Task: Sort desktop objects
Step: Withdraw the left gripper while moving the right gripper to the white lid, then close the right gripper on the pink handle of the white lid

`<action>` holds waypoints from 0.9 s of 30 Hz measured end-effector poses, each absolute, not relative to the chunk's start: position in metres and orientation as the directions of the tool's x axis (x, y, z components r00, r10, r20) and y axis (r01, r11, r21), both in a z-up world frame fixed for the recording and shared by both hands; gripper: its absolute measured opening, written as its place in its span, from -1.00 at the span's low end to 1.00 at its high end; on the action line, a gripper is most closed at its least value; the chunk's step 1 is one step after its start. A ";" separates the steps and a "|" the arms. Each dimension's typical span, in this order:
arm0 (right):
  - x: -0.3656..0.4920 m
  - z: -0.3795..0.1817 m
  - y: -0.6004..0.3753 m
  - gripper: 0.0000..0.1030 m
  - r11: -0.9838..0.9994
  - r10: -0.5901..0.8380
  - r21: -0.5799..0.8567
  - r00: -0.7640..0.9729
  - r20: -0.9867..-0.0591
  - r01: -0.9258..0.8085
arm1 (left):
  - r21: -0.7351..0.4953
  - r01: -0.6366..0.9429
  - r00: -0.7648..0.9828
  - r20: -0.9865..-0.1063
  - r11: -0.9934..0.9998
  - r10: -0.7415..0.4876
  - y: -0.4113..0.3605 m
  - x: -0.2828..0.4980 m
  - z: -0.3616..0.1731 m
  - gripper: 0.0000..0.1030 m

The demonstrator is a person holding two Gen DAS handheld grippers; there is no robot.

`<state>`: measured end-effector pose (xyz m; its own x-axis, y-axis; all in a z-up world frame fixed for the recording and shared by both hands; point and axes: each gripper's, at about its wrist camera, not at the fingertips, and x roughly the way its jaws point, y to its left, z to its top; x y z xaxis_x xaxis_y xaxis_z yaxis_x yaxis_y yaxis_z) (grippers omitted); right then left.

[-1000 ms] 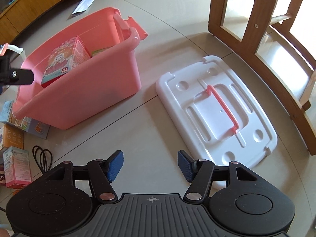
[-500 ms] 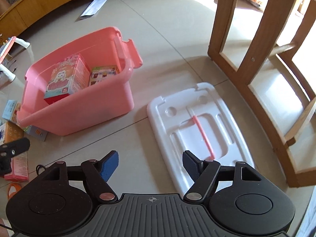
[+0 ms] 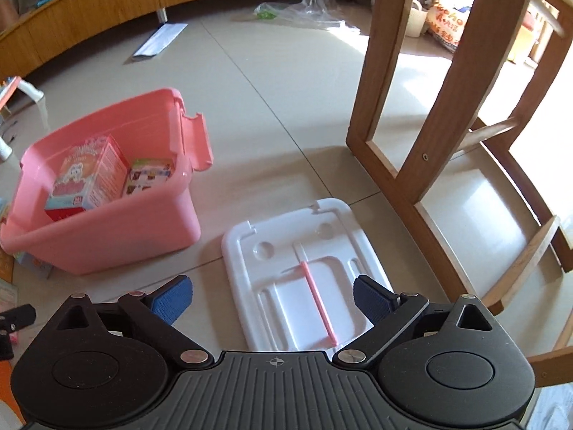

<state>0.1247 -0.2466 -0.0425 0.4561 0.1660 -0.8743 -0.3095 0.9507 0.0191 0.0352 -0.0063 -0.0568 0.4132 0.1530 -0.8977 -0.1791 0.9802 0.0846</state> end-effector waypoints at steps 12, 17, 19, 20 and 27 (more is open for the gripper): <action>0.159 -0.089 -0.266 0.53 0.925 0.115 -0.032 0.358 -0.927 -0.379 | 0.059 -0.157 0.372 -0.921 0.986 0.114 -0.015 0.041 -0.072 0.82; 0.181 -0.117 -0.264 0.41 0.906 0.099 -0.043 0.309 -0.946 -0.422 | 0.038 -0.152 0.353 -0.931 0.988 0.090 -0.020 0.047 -0.082 0.82; 0.188 -0.130 -0.262 0.37 0.896 0.091 -0.044 0.279 -0.956 -0.442 | 0.039 -0.142 0.346 -0.934 0.989 0.086 -0.023 0.049 -0.085 0.82; 0.190 -0.137 -0.261 0.29 0.892 0.086 -0.045 0.266 -0.960 -0.450 | 0.040 -0.137 0.343 -0.935 0.990 0.085 -0.024 0.050 -0.087 0.82; 0.198 -0.177 -0.261 0.16 0.883 0.028 -0.074 0.210 -0.977 -0.463 | 0.023 -0.132 0.309 -0.949 0.991 0.064 -0.026 0.056 -0.100 0.82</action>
<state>0.1976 -0.2611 -0.1765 0.2097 0.0276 -0.9774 -0.4630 0.8832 -0.0744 0.0557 -0.0262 -0.1002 0.3095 0.0635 -0.9488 -0.1323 0.9909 0.0232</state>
